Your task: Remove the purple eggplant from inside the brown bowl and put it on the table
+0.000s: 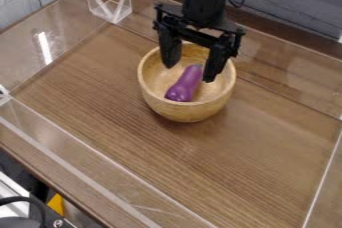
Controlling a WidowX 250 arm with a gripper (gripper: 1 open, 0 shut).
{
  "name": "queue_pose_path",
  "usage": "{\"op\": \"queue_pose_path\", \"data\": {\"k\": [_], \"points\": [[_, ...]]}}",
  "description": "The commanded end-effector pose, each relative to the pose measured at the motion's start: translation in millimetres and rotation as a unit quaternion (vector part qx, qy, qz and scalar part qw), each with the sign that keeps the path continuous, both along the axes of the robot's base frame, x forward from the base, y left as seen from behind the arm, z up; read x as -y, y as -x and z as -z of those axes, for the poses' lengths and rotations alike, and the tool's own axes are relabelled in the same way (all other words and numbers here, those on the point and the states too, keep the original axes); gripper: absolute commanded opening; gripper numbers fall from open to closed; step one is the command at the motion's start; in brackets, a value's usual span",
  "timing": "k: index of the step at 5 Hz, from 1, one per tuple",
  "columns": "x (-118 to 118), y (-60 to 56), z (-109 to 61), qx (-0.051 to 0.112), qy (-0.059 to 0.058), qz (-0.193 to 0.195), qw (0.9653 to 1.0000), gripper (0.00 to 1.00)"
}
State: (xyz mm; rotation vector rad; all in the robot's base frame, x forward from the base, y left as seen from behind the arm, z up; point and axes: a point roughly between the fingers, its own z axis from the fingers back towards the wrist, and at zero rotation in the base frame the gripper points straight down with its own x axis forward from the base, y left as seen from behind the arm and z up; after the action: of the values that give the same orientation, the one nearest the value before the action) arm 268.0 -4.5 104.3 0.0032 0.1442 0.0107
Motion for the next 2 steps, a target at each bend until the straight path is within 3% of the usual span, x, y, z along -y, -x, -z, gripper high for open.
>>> {"op": "queue_pose_path", "data": {"k": [1,2], "points": [[2.8,-2.9,-4.3,0.015,-0.003,0.059,0.9981,1.0],[5.1,-3.8,-7.1,0.013,-0.004,0.071,0.9974,1.0]]}}
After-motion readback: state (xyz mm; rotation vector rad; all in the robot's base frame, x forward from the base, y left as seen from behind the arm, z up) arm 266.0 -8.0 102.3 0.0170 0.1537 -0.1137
